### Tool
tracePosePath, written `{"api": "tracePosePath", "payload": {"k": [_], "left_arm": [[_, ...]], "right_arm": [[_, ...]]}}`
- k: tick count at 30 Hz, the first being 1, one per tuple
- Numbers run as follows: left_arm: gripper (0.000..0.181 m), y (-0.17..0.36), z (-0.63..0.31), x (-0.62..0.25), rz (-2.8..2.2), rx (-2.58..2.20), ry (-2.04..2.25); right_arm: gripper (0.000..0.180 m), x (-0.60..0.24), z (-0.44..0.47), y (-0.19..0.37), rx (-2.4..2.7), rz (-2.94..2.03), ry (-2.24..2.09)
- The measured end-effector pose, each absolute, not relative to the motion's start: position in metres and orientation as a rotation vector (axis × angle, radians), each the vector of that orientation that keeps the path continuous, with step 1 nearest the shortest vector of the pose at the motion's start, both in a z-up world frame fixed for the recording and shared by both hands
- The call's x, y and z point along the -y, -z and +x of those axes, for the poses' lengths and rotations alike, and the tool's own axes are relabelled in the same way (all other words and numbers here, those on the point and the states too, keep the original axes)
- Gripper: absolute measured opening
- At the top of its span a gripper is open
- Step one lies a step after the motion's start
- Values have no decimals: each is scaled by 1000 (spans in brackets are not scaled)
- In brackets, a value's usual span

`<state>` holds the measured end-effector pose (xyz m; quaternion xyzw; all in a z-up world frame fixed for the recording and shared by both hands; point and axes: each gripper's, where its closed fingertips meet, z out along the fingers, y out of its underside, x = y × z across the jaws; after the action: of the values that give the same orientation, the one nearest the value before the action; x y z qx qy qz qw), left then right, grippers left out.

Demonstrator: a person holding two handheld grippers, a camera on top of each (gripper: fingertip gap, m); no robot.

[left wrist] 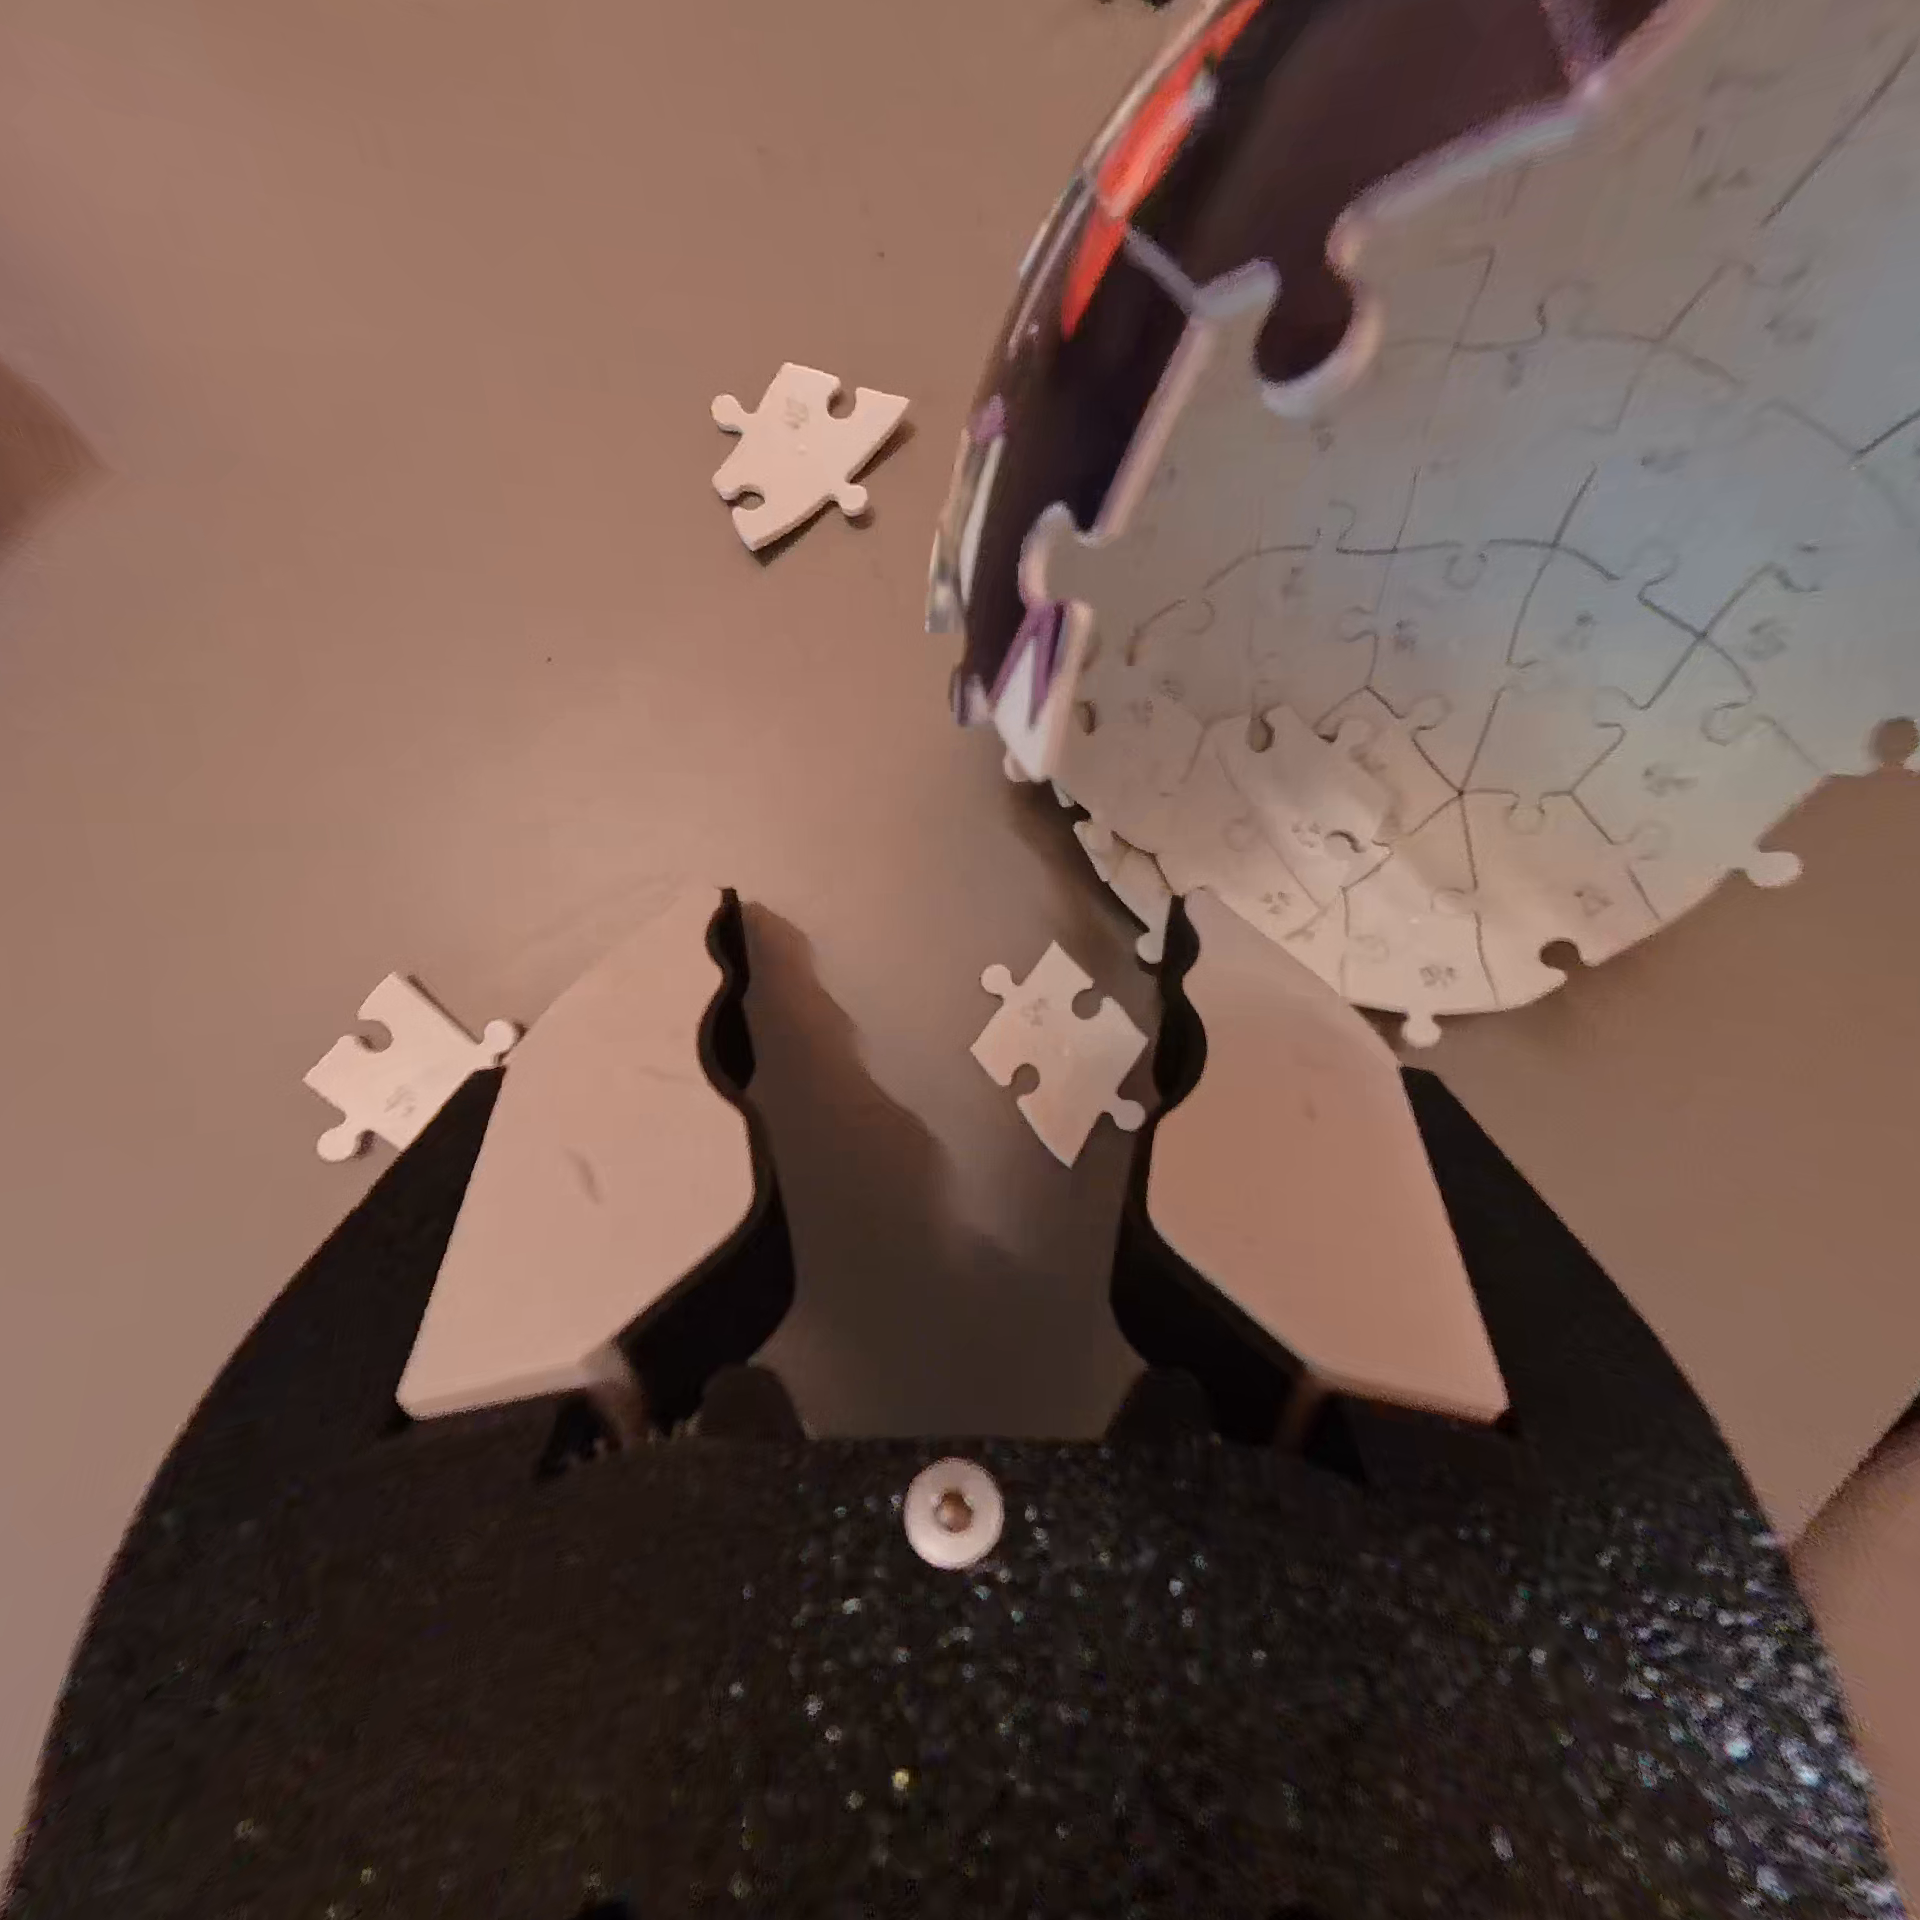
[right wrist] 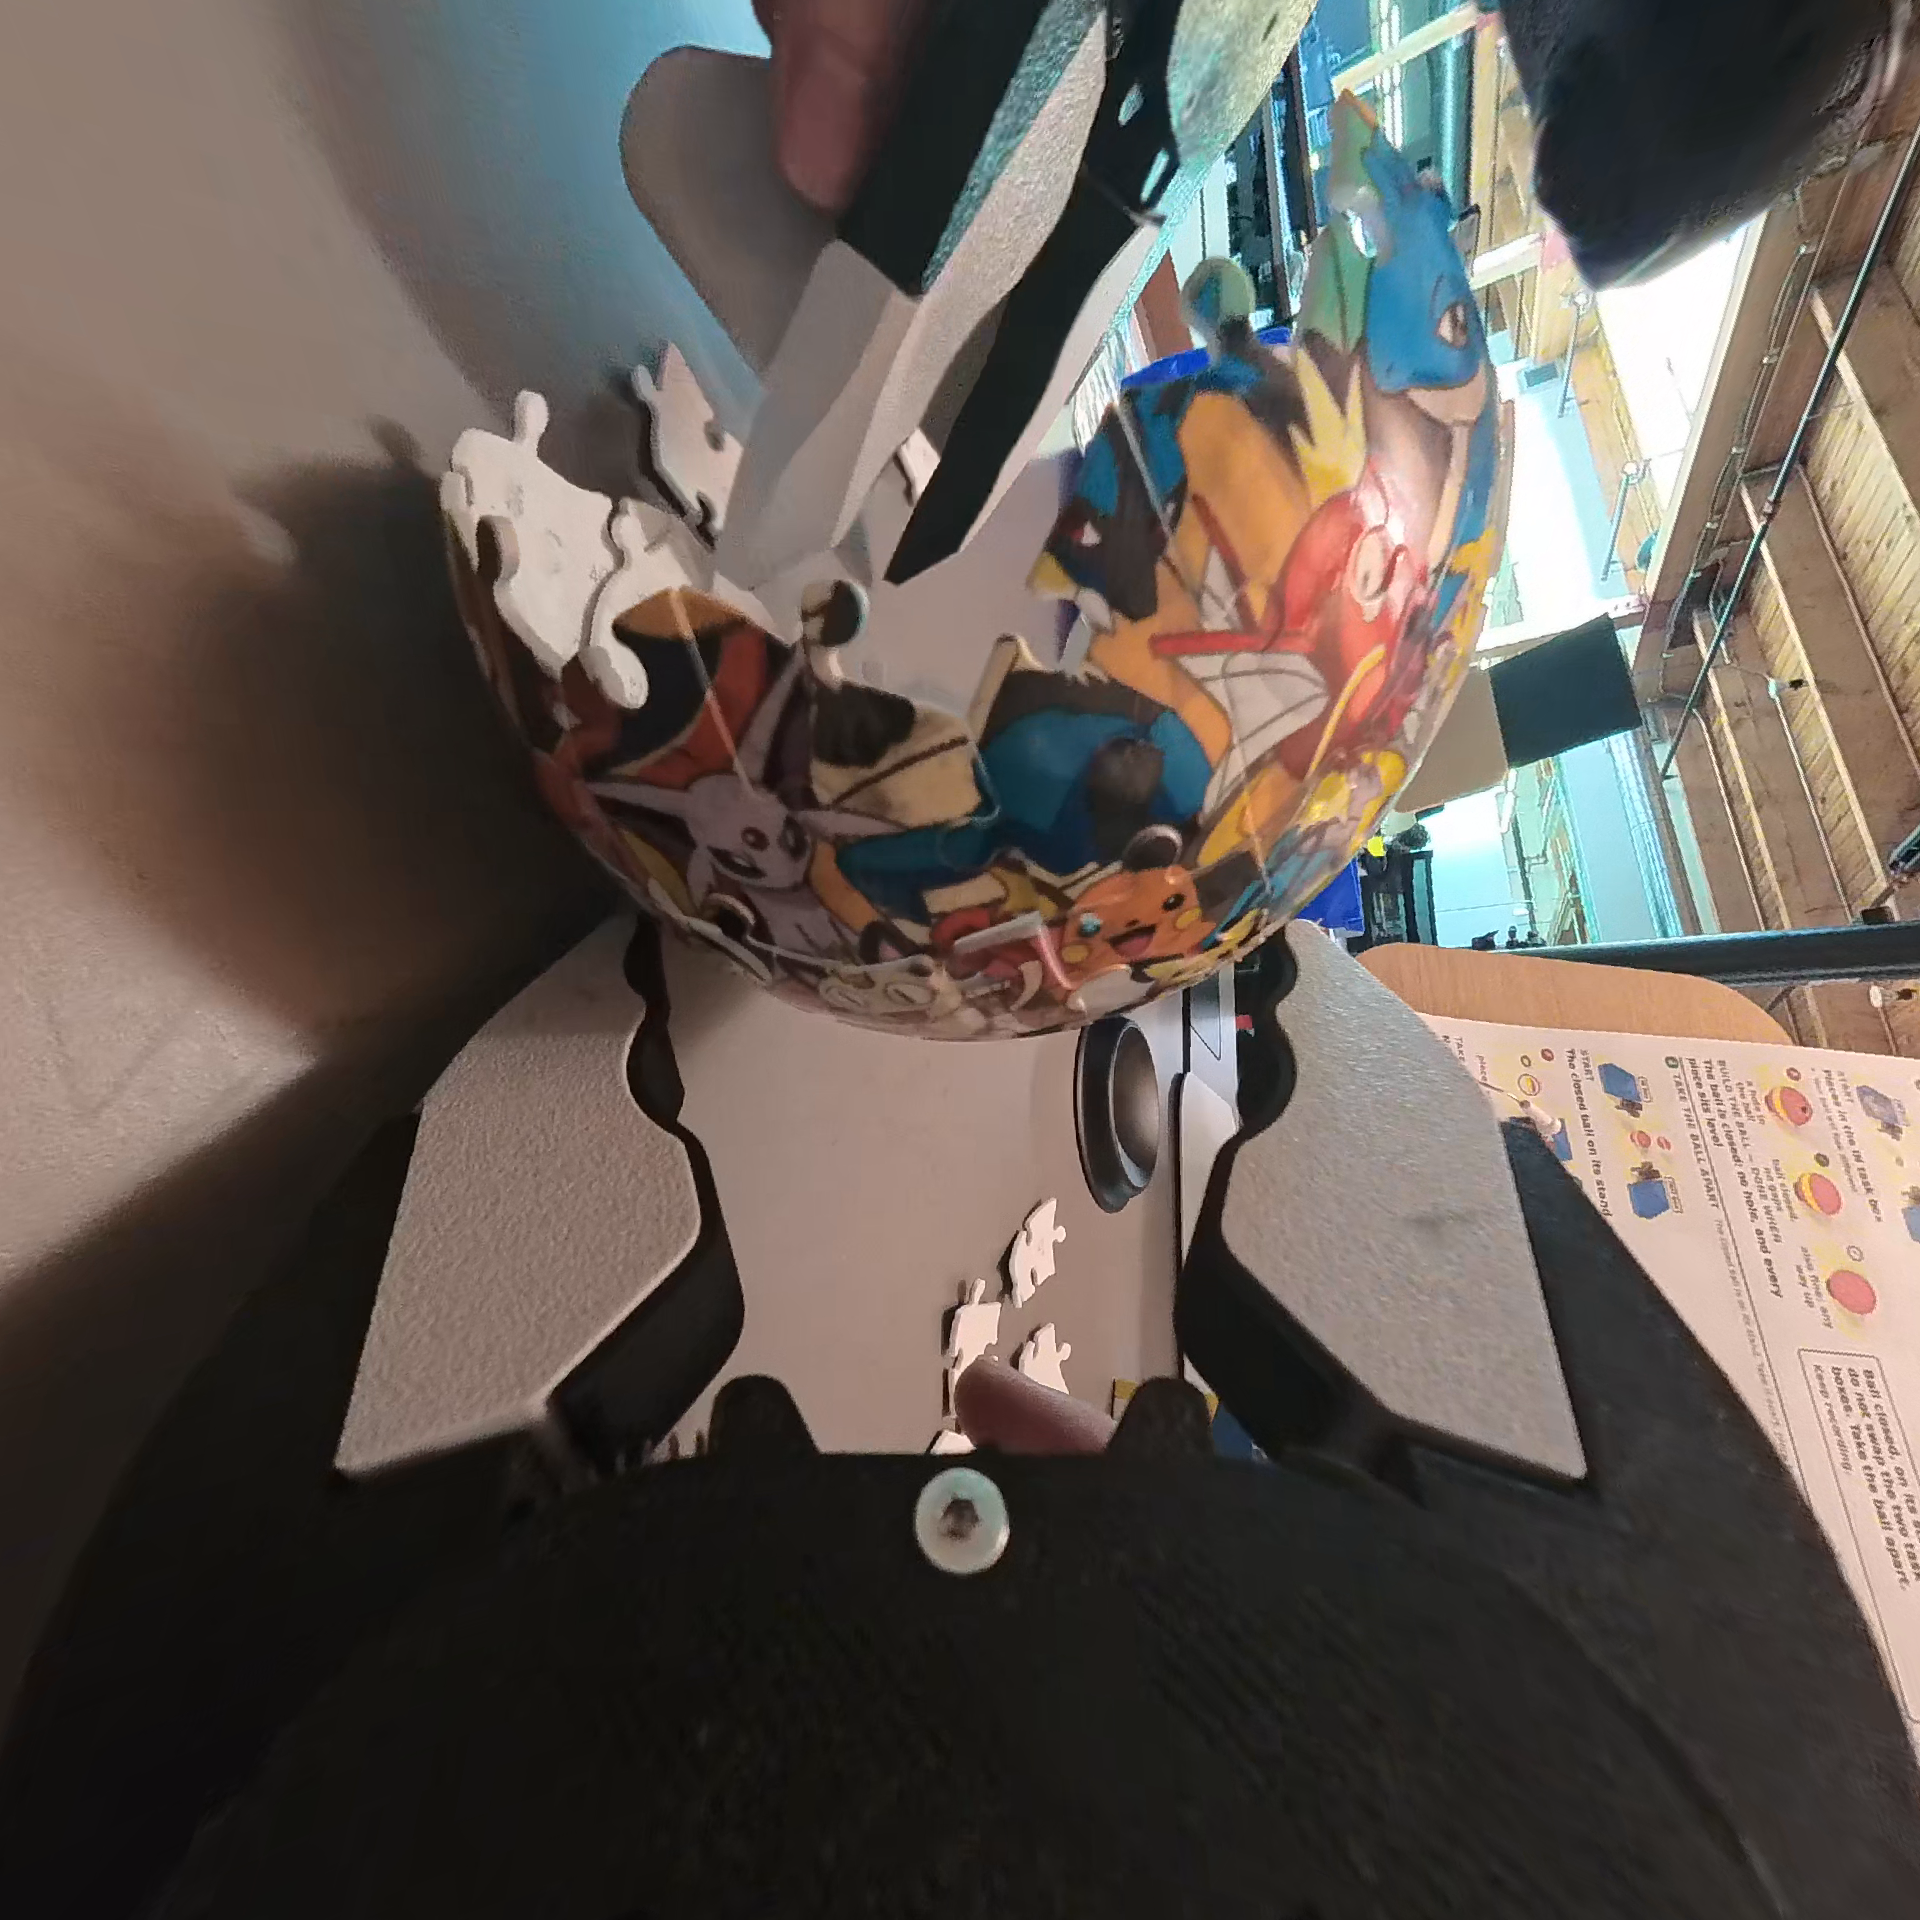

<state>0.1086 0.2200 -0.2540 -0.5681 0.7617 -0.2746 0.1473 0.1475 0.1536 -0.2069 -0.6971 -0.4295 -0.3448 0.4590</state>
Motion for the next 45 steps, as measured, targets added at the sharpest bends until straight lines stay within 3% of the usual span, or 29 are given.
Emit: {"api": "tracePosePath", "payload": {"k": [20,26,35,45], "left_arm": [[73,261,113,-229,-1578,-2175,760],[75,261,114,-229,-1550,-2174,796],[75,261,115,-229,-1541,-2175,801],[77,261,106,-238,-1552,-2204,784]], "right_arm": [[111,-175,117,196,1038,-1507,641],[122,-177,106,191,1115,-1407,649],[116,-178,108,190,1151,-1332,882],[116,-179,108,190,1122,-1406,847]]}}
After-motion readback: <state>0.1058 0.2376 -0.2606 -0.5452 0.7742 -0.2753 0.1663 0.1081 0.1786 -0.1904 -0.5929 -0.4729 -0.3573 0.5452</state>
